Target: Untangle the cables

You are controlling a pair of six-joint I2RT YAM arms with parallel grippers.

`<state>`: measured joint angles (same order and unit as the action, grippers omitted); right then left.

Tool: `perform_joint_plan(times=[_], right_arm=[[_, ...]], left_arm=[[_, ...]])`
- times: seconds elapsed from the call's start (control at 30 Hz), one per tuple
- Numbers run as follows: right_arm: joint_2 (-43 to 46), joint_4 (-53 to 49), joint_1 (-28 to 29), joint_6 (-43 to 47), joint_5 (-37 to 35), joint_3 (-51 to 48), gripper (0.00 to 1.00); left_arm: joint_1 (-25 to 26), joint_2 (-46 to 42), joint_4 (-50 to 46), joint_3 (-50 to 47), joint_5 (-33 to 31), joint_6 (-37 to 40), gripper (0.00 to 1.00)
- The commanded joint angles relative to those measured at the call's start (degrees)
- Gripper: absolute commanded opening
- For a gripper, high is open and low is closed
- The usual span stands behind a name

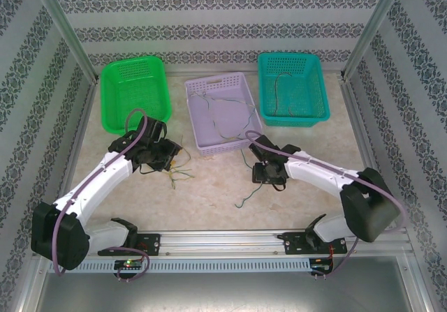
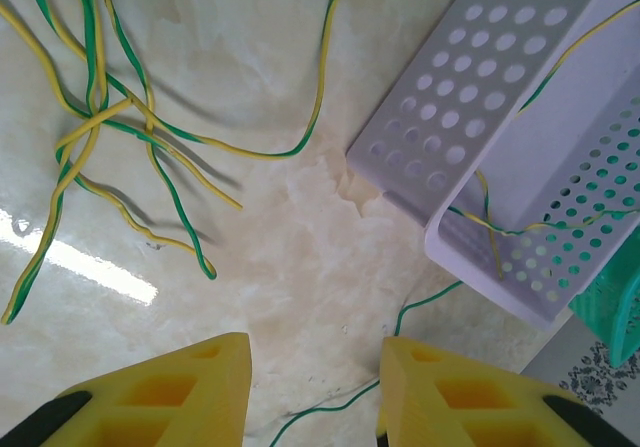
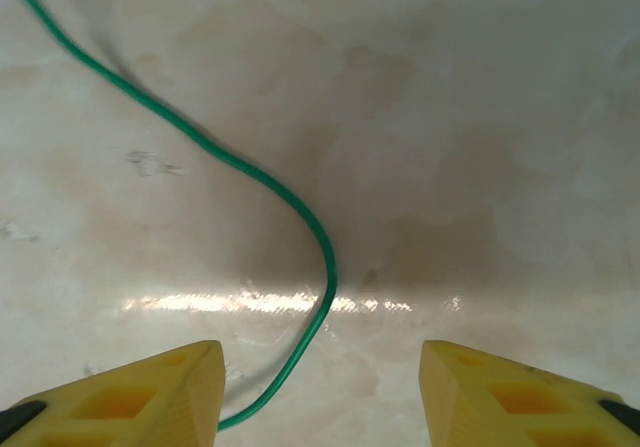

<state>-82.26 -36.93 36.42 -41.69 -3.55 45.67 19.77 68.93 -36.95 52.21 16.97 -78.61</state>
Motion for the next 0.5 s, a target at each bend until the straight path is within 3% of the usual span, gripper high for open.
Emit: perform_joint_plan(times=[0.0, 0.3, 0.47], right_arm=[[-4.0, 2.8, 0.0, -7.1, -0.3, -0.4, 0.51], [-11.7, 4.5, -0.2, -12.1, -0.8, 1.3, 0.28], [-8.9, 5.9, 0.1, -14.6, -2.8, 0.2, 0.00]], left_arm=[[0.0, 0.1, -1.5, 0.1, 1.3, 1.7, 0.39], [0.1, -2.0, -2.1, -0.8, 2.0, 1.6, 0.37], [0.2, -2.8, -1.3, -0.5, 2.7, 2.4, 0.37]])
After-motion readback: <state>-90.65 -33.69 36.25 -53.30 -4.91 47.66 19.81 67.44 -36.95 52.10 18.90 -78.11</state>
